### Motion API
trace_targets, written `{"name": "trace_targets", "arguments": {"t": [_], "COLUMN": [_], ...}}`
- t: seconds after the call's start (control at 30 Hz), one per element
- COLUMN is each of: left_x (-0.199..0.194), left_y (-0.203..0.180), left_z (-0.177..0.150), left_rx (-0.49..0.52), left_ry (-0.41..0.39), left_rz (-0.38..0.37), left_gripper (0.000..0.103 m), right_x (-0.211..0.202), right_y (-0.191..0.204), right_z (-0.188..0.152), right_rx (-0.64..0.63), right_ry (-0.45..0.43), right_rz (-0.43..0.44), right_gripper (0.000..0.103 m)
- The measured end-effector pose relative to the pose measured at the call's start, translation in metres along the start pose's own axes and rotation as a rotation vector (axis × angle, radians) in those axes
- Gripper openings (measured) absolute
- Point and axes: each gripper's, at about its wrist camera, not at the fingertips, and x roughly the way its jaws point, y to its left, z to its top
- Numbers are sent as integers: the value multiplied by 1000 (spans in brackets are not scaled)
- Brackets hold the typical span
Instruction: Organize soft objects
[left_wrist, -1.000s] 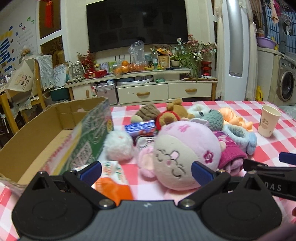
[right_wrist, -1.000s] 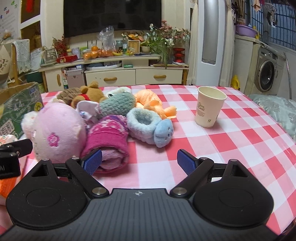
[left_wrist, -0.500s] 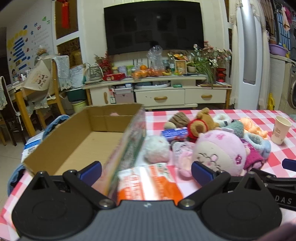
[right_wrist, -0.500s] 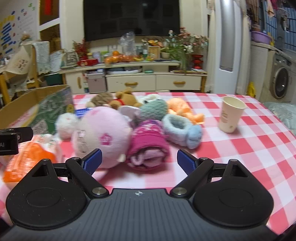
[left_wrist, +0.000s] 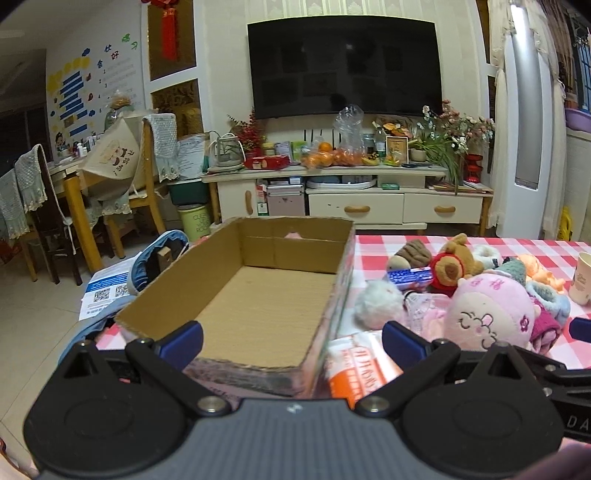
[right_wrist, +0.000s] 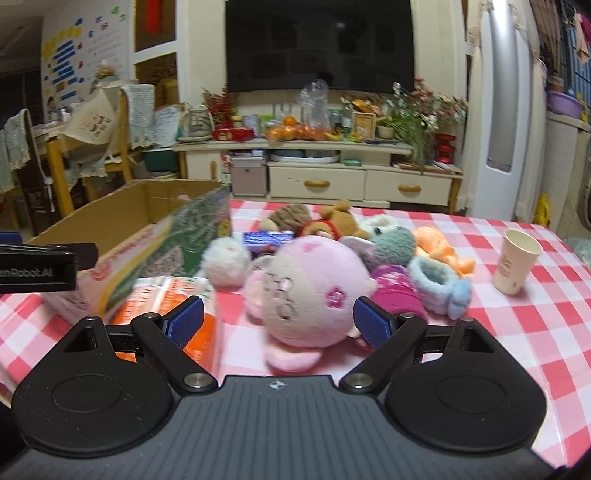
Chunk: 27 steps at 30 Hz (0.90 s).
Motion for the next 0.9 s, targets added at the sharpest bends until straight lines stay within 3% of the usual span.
{"name": "trace_targets", "arguments": {"t": [0.3, 0.53, 0.8, 0.9], "left_x": [-3, 0, 2, 0], "left_y": [17, 26, 8, -6], "left_z": [-6, -10, -13, -14], "left_rx": [-20, -59, -37, -4], "left_ry": [-7, -29, -44, -60], "left_rz": [14, -25, -103, -138], "left_gripper": [102, 102, 102, 102], "right_x": [-13, -9, -9, -6], "right_y": [23, 31, 9, -9], "right_z": [3, 2, -5, -8], "right_rx": [-49, -78, -80, -20], "right_ry": [-33, -35, -73, -61], "right_rz": [49, 58, 27, 9], "right_gripper": [103, 103, 103, 103]}}
